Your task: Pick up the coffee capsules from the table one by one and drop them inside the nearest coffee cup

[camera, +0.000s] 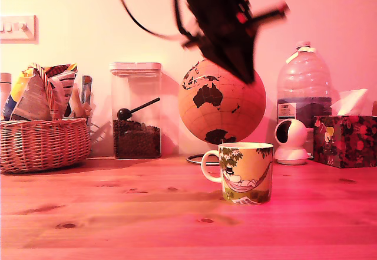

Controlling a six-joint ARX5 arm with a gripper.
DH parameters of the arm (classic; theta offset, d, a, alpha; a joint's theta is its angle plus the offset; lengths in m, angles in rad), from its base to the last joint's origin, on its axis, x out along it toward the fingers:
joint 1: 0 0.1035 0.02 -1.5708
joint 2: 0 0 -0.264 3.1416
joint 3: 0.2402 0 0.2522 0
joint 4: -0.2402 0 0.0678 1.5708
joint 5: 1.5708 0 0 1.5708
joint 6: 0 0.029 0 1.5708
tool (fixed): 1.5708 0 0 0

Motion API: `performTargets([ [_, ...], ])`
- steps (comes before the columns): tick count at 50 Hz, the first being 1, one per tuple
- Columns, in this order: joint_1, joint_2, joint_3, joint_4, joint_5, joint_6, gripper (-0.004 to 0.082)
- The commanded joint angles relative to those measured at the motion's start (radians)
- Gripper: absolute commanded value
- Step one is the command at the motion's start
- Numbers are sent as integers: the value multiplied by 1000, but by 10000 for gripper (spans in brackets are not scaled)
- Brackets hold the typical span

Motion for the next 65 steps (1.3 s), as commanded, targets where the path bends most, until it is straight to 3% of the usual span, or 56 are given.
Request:
performTargets([
  [1,14,-40,-77,32,0,-11,-21],
  [13,87,-237,-361,171,-1,-11,-22],
  [14,95,-257,-387,181,-2,-54,-21],
  [24,207,-447,-597,270,-7,-69,-21],
  [29,268,-531,-678,309,5,-69,-21],
  [35,335,-620,-768,347,55,-69,-21],
  [48,470,-785,-948,438,67,-71,-21],
  [49,480,-797,-962,446,71,-102,-21],
  [59,569,-903,-1094,517,82,-112,-21],
  [60,575,-914,-1109,525,83,-160,-21],
  [65,601,-963,-1173,549,88,-171,-21],
])
